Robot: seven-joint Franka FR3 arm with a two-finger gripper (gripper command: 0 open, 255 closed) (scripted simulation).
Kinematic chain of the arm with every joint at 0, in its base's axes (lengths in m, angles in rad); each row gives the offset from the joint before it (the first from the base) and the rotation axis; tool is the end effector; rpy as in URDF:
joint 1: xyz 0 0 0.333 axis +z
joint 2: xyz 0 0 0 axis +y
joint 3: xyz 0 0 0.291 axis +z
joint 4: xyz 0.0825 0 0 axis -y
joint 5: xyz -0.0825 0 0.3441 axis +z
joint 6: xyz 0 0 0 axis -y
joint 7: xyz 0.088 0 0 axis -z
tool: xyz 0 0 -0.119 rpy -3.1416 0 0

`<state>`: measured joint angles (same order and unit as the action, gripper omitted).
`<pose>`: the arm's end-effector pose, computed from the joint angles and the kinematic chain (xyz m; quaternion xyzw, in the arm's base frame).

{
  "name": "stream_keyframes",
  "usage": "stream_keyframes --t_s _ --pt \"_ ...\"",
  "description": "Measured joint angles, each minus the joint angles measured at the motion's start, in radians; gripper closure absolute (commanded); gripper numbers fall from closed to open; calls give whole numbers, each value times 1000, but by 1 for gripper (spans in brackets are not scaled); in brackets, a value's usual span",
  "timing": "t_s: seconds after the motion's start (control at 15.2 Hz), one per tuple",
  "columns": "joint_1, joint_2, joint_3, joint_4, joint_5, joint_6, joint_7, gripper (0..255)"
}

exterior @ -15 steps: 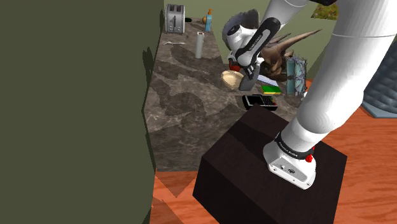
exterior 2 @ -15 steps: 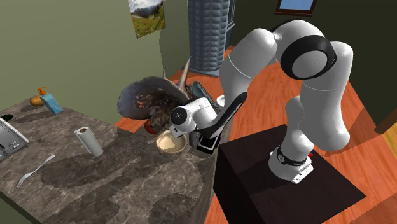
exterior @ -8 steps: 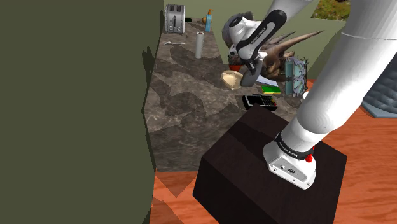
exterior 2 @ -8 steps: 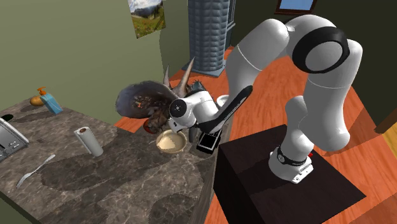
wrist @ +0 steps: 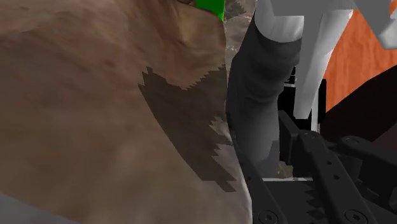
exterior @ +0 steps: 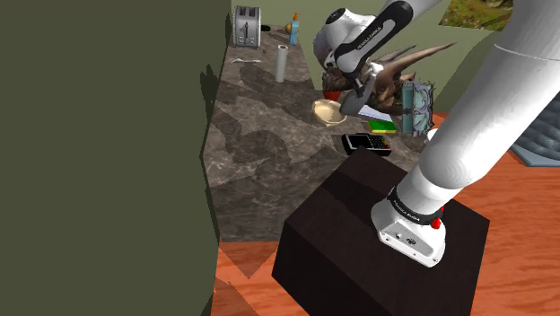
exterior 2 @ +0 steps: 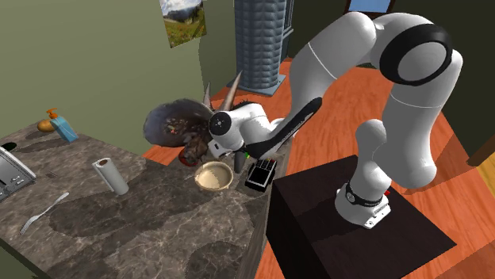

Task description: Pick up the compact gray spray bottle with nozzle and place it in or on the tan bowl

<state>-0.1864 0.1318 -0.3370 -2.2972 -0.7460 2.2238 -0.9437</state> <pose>0.3997 -0.2639 0.2817 0.8483 0.4346 -0.2638 0.1478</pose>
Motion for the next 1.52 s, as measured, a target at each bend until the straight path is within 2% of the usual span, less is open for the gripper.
stream_keyframes --t_s 0.33,0.59,1.12,1.52 --pt "4 -30 4 26 18 -49 -34 255" --pt "-1 90 14 179 77 -66 -81 255" --pt "-36 377 47 572 199 -145 -181 255" --pt "-45 436 50 590 203 -108 -164 255"
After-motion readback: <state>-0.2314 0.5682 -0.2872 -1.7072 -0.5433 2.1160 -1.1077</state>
